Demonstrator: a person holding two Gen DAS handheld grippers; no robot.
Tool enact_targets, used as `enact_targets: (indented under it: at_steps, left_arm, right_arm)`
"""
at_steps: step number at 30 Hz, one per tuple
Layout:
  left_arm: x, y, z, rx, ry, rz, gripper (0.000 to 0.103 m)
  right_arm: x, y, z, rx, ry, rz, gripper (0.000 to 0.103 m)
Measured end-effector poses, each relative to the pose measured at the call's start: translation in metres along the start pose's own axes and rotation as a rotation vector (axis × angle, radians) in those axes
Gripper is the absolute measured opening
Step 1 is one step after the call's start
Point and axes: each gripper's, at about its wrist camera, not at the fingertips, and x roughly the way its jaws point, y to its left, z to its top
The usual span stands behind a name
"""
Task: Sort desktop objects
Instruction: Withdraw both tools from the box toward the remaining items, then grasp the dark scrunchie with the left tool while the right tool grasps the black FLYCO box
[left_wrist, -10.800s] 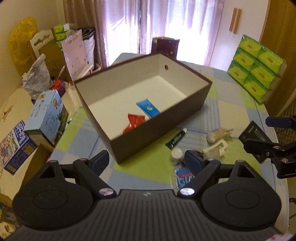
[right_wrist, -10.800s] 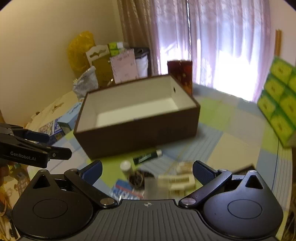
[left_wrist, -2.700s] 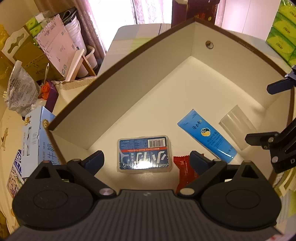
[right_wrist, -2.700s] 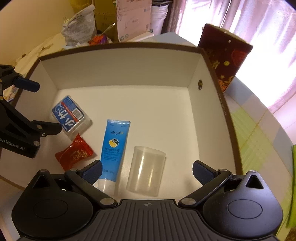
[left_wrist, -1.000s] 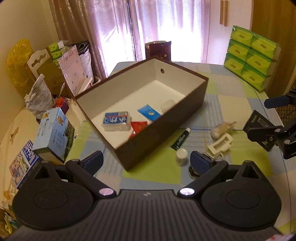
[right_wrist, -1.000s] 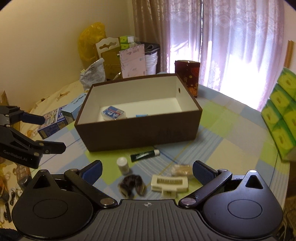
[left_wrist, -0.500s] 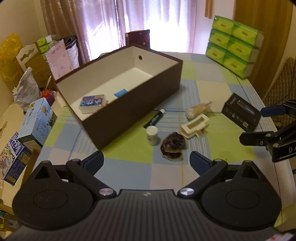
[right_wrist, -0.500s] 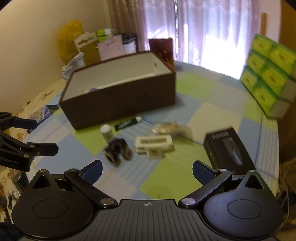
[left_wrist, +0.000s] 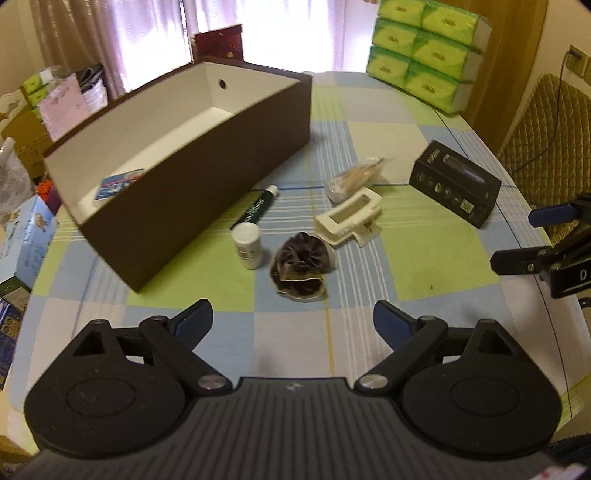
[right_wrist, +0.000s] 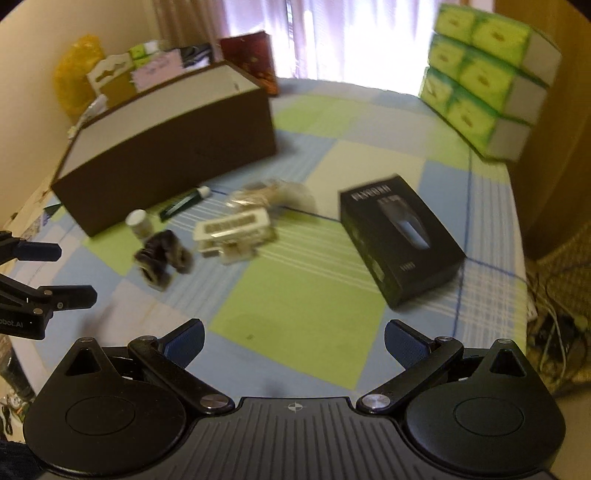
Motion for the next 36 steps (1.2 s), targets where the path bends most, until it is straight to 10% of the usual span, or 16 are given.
enact_targets:
  at_steps: [23, 36]
  left_arm:
    - [0.107, -0.008, 0.032, 0.011, 0.028, 0.001, 0.071]
    - [0.117, -0.002, 0.024, 0.014, 0.059, -0.001, 0.03]
  right_arm:
    - [0.027, -0.056, -0.005, 0.097, 0.055, -0.105, 0.101]
    - [0.04, -0.084, 0.034, -0.053, -0.025, -0.075, 0.101]
